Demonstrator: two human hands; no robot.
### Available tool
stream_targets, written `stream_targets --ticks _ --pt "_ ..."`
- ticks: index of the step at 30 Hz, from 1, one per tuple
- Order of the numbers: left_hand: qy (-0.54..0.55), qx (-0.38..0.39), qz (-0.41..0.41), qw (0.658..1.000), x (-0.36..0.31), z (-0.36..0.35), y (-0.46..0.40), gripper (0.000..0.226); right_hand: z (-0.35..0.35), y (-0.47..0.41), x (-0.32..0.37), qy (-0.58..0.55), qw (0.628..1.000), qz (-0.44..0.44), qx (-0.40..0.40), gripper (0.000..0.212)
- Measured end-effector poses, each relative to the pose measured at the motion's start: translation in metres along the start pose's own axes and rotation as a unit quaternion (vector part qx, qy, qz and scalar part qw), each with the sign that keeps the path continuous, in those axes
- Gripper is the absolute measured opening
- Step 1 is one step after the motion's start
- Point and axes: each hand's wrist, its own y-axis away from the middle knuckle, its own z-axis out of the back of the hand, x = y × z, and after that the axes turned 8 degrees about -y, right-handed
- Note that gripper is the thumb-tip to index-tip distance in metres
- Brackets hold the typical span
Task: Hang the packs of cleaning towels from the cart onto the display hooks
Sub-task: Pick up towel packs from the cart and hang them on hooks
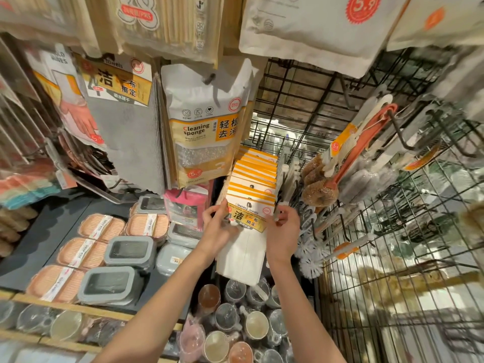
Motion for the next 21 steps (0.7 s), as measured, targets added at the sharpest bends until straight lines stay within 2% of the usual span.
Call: stream_targets --ticks 3,8,13,16,21 --pt "0.024 0.016 -0.003 1.000 -0.001 0.002 0.002 0.080 0.007 0.007 -0.001 -0.078 0.993 -0.029 0.078 0.027" --pt "0.082 0.068 -0.028 0.994 0.000 0.000 0.003 0.088 0.014 0.017 -0.010 -0.143 0.970 -0.078 0.180 0.056" --pt "0.099 0.095 -0.028 0.990 0.007 -0.004 0.000 0.091 0.017 0.025 -0.015 -0.145 0.946 -0.084 0.277 0.080" --pt "0.095 0.098 -0.036 0.990 0.008 -0.005 -0.003 0.093 0.015 0.020 -0.013 -0.135 0.939 -0.084 0.305 0.085" --pt "0.101 0.103 -0.055 0.988 0.008 -0.004 -0.014 0.099 0.014 0.009 -0.013 -0.168 0.930 -0.067 0.321 0.079"
